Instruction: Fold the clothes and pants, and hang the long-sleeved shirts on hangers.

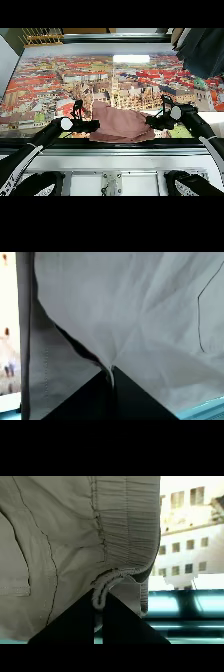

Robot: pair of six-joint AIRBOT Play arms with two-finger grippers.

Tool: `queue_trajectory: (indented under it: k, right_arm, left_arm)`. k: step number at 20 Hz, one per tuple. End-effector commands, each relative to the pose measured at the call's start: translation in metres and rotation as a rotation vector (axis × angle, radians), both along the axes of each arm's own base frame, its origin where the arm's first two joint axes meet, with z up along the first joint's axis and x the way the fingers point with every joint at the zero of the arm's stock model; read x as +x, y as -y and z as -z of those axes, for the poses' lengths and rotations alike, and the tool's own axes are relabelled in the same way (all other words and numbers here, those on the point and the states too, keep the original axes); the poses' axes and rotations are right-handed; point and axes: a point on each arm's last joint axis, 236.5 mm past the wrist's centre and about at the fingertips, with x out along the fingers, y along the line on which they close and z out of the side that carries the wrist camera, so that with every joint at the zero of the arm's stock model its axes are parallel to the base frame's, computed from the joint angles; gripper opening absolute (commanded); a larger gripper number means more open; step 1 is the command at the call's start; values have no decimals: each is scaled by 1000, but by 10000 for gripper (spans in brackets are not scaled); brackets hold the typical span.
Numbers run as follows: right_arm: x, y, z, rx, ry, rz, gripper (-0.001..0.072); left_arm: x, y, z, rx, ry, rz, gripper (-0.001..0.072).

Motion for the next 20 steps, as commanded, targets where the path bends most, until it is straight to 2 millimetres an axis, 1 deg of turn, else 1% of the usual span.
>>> queue_trajectory:
  k: [1, 2, 3, 4, 5, 6, 7, 8, 9, 10, 12, 13, 14, 15, 18, 20]
  right_arm:
    - [-18, -7, -17, 36, -25, -18, 152]
    - [-27, -8, -21, 42, -48, -37, 502]
    - [-38, -13, -25, 63, -77, -64, 701]
    - [-45, -20, -30, 95, -89, -98, 701]
    - [-49, -27, -38, 129, -80, -121, 701]
    - [-49, -29, -49, 150, -43, -128, 702]
    - [-47, -25, -58, 145, 0, -125, 701]
    - [-44, -14, -67, 125, 41, -106, 702]
    - [-43, 5, -71, 88, 61, -76, 702]
    - [-43, 22, -71, 60, 65, -49, 702]
    - [-43, 49, -61, 66, 47, 13, 702]
    - [-43, 58, -51, 92, 32, 52, 702]
    - [-41, 66, -41, 129, 24, 91, 703]
    - [-36, 73, -30, 175, 27, 142, 703]
    - [-21, 84, 0, 312, 45, 249, 703]
    - [-11, 81, 18, 384, 36, 261, 703]
  left_arm:
    - [1, -12, -8, -2, -5, -8, 240]
    - [-3, -15, -6, 0, -22, -1, 528]
    - [-3, -18, -6, 4, -24, 5, 621]
    - [2, -24, -9, 4, -14, -3, 621]
    - [11, -32, -18, -5, 1, -32, 621]
    - [22, -41, -32, -17, 32, -65, 621]
    - [31, -49, -48, -30, 65, -91, 621]
    - [38, -58, -64, -41, 98, -115, 621]
    - [42, -65, -80, -50, 133, -131, 616]
    - [44, -71, -92, -56, 165, -144, 601]
    - [38, -75, -104, -65, 205, -153, 600]
    - [32, -73, -105, -70, 206, -150, 526]
    - [24, -70, -103, -71, 204, -134, 191]
    - [17, -65, -101, -71, 205, -114, 19]
    - [-4, -47, -92, -76, 209, -52, 10]
    - [-11, -38, -92, -81, 214, -18, 11]
